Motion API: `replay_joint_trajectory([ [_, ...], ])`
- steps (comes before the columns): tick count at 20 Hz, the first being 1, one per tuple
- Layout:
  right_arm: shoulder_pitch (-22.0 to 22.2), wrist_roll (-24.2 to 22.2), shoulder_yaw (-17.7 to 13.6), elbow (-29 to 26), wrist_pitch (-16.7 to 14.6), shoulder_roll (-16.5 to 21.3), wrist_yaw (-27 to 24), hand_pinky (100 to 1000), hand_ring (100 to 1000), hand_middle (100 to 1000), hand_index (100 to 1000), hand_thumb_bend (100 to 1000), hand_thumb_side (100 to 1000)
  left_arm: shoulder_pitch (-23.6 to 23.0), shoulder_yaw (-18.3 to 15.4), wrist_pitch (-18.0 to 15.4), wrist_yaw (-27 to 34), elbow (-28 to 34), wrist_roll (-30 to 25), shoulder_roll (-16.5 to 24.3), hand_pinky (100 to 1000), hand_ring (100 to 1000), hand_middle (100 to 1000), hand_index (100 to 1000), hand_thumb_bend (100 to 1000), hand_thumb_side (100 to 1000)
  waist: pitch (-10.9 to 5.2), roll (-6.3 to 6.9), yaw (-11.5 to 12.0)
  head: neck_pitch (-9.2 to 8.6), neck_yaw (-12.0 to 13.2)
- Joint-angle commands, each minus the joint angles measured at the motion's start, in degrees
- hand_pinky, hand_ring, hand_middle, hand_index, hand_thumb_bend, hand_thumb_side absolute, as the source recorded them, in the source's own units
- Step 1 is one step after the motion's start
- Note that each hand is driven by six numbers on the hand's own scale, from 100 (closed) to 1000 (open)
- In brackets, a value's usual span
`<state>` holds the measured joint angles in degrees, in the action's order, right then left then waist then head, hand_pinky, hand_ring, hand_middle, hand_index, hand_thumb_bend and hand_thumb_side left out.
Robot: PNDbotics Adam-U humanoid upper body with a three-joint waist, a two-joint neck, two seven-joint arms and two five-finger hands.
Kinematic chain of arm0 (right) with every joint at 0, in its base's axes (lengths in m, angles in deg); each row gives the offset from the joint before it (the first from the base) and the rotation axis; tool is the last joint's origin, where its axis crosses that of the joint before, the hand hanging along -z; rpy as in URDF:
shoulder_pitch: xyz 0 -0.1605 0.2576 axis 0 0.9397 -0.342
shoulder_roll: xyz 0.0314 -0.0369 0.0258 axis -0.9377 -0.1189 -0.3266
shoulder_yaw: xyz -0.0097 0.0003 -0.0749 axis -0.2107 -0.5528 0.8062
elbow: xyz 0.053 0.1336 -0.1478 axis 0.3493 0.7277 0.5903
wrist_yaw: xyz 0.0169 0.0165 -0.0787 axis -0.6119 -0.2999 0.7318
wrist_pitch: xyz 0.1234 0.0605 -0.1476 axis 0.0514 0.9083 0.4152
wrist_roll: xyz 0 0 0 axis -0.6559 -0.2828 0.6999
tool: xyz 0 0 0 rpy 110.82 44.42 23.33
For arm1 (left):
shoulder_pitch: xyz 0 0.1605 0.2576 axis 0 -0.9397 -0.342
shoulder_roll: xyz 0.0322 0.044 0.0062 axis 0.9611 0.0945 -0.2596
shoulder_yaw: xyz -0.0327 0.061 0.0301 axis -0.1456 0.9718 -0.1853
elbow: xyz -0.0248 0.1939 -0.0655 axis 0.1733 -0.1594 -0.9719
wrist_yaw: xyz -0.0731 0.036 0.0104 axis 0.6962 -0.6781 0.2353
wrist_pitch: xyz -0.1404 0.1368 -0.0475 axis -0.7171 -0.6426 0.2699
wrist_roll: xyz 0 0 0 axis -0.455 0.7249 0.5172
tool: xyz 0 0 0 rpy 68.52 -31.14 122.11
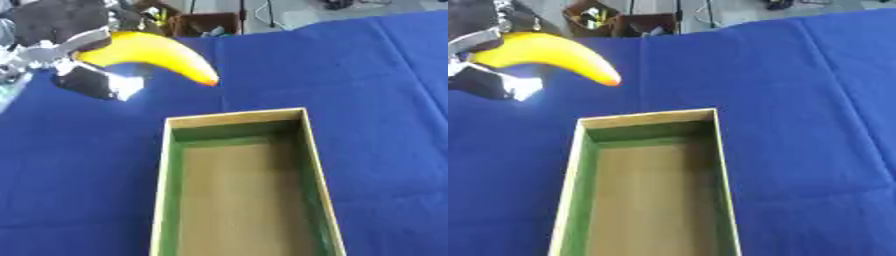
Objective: Pick up objects on the table and place them in the box.
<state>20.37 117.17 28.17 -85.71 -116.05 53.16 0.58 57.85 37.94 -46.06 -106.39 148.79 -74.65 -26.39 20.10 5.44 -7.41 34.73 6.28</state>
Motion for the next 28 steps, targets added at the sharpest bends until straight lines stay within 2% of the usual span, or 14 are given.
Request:
replay_joint_trajectory([
  [1, 0.0, 3.2, -0.4, -1.1, -3.6, 1.6, -0.4, 727, 751, 632, 737, 100, 576, 0.6, 0.6, 0.5, 1.7, 2.2, 1.6, 2.2, 427, 538, 459, 603, 100, 397, -1.30, -0.44, -0.1, 0.19, -0.2],
  [9, -0.2, 2.9, -0.3, -1.1, -3.5, 1.3, -0.6, 727, 751, 632, 736, 100, 577, 1.7, 4.1, -0.5, 1.8, 2.3, 1.6, 0.4, 428, 538, 461, 604, 100, 392, -1.05, -0.51, -0.1, 0.10, -0.4],
  [17, -0.3, 2.7, -0.2, -1.1, -3.5, 0.9, -0.7, 728, 752, 631, 736, 100, 579, 4.7, 10.1, -0.3, 0.5, 2.3, -2.1, -4.1, 431, 533, 467, 606, 100, 396, -0.77, -0.49, -0.6, -0.15, -0.3],
  [28, -0.9, 2.3, 0.0, -1.1, -3.4, 0.6, -0.9, 728, 753, 630, 736, 100, 581, 3.7, 15.3, 0.5, -1.3, 2.3, -6.2, -6.9, 431, 537, 470, 609, 100, 408, -0.22, -0.50, -0.7, -0.20, -0.1],
])
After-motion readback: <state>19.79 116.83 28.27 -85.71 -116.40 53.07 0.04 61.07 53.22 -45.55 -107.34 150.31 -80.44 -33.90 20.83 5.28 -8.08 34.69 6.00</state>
